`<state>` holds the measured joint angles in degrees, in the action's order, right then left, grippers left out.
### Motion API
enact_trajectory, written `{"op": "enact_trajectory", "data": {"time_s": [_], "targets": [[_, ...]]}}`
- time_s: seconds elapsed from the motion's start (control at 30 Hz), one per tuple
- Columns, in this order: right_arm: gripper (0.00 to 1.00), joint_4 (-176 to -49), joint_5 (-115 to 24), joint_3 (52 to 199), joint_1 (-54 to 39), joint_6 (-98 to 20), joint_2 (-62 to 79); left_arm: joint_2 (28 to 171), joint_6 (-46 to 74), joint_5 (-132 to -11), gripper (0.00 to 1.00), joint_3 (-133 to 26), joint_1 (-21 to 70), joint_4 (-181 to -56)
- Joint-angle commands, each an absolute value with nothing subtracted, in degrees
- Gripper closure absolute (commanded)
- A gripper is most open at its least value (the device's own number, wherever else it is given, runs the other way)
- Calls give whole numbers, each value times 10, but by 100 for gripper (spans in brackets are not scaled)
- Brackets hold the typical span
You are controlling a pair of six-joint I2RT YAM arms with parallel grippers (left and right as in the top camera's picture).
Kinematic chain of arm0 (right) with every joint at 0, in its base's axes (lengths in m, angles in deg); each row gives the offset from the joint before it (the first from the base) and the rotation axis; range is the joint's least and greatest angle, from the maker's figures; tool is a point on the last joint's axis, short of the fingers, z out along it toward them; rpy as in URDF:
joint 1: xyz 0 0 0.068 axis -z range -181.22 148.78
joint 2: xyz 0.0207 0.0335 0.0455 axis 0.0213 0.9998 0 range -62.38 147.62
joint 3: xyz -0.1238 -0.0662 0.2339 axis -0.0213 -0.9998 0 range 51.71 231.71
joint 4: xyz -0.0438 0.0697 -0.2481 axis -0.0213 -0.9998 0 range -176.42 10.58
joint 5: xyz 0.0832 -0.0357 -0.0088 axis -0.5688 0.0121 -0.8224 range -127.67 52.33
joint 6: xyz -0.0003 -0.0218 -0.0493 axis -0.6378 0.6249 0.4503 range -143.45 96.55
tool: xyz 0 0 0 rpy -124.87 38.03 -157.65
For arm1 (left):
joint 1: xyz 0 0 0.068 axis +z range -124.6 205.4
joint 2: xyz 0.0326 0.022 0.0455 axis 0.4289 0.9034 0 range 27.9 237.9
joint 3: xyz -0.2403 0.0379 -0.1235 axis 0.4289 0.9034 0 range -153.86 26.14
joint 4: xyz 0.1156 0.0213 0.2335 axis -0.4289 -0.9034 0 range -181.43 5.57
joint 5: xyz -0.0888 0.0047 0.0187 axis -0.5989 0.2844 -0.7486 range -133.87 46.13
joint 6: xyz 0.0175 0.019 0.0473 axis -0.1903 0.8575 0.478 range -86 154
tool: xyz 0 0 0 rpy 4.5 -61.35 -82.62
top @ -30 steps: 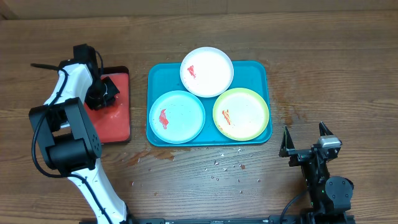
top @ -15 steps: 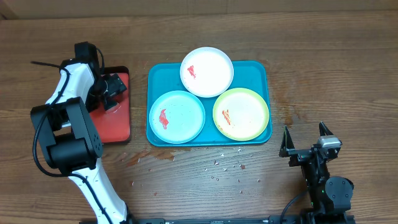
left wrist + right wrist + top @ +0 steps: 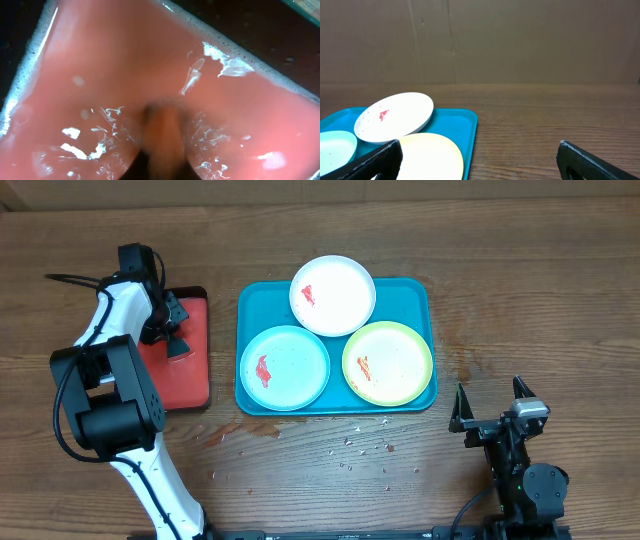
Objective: Clean dirty plates on tray and stack at the side
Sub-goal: 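Lower the left gripper and grasp the green sponge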
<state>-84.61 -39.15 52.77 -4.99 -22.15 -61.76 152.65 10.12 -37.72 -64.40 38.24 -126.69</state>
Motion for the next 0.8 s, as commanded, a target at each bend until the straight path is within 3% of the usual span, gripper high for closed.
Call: {"op": "enact_trajectory", "data": {"time_s": [0.0, 0.03, 0.07, 0.1, 0.4, 0.5, 0.57, 0.73, 0.77], "targets": [[0, -842, -388, 522, -49, -221, -622, 1549, 100, -360, 79, -640, 384, -1284], [0, -842, -388, 522, -49, -221, -622, 1549, 100, -360, 51, -640, 383, -1290], [0, -842, -388, 522, -49, -221, -622, 1549, 100, -361, 14, -640, 383, -1296], [0, -842, -388, 522, -49, -221, -622, 1549, 100, -364, 0, -640, 383, -1305], [0, -842, -388, 522, -49, -221, -622, 1549, 100, -463, 0, -640, 383, -1395], [0, -842, -388, 522, -49, -221, -622, 1549, 100, -487, 10, -640, 383, -1414], [0, -842, -388, 522, -49, -221, -622, 1549, 100, -497, 25, -640, 383, -1423], [0, -842, -388, 522, -49, -221, -622, 1549, 100, -494, 82, -640, 383, -1429], [0, -842, -388, 522, -49, -221, -622, 1549, 100, -494, 89, -640, 383, -1429]]}}
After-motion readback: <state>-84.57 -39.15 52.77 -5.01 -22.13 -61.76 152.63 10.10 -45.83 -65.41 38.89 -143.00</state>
